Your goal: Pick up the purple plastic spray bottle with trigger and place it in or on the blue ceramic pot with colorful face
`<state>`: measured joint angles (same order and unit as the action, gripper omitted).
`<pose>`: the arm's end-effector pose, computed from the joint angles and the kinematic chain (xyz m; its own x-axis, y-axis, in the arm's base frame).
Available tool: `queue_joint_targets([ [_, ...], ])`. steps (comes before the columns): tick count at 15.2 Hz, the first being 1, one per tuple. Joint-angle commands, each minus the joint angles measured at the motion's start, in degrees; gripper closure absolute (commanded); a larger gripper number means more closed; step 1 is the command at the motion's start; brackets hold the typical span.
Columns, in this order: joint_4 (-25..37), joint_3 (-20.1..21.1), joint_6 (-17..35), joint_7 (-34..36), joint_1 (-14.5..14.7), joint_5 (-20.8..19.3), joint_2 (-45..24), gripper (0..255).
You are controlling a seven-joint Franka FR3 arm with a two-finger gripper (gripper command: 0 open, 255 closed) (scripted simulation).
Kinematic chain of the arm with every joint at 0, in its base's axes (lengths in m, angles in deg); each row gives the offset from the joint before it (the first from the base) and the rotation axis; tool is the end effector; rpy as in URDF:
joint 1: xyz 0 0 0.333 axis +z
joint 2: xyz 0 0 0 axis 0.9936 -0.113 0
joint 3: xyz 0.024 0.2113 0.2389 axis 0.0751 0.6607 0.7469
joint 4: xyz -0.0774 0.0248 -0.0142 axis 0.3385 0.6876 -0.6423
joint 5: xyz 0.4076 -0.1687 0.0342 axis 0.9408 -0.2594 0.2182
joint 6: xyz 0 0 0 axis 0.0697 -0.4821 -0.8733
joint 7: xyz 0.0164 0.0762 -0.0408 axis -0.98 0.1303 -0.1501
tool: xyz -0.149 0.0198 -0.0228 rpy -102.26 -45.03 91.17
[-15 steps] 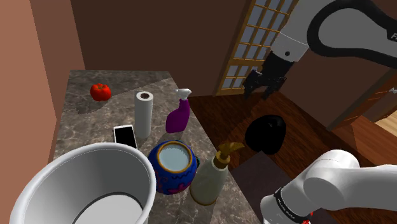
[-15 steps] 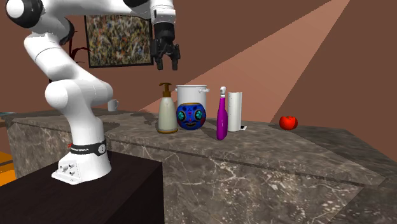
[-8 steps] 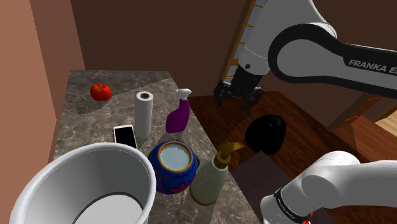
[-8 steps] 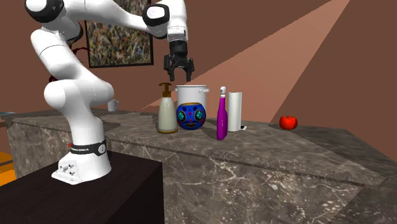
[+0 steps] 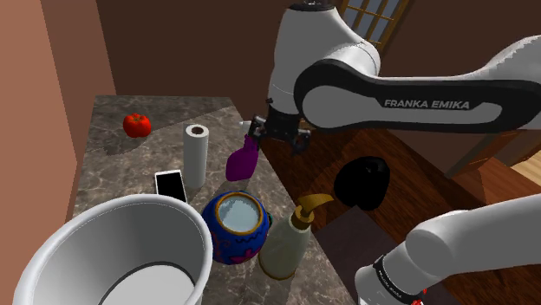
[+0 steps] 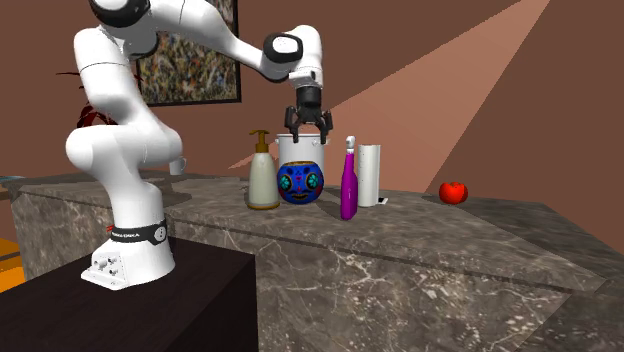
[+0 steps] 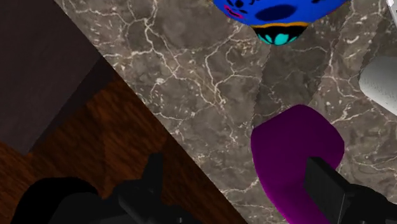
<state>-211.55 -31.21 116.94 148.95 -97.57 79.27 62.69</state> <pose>0.4401 0.2710 0.4358 0.6508 -0.7390 0.1743 -0.7564 -0.6509 0.0645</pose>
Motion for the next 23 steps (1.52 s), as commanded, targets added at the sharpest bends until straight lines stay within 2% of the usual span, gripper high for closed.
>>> queue_joint_targets([
  [1,4.1,5.6,0.4,9.8,-3.4,-4.6,-6.7,0],
  [3,8.5,10.9,-0.3,20.0,-6.2,-11.5,-14.8,0],
  [5,13.6,14.4,-2.7,31.2,-6.6,-20.4,-24.8,0],
  [6,16.5,14.6,-4.4,36.4,-5.1,-24.8,-29.9,0],
  [8,22.4,12.0,-8.0,44.6,0.1,-31.3,-38.3,0],
  [11,31.9,6.8,-13.0,53.1,7.8,-37.3,-48.1,0],
  [12,34.2,5.6,-14.1,54.5,9.4,-38.2,-50.0,0],
  [19,29.3,4.8,-9.2,55.4,7.9,-39.2,-50.3,0],
  [23,29.0,4.8,-8.8,55.5,7.8,-39.3,-50.4,0],
])
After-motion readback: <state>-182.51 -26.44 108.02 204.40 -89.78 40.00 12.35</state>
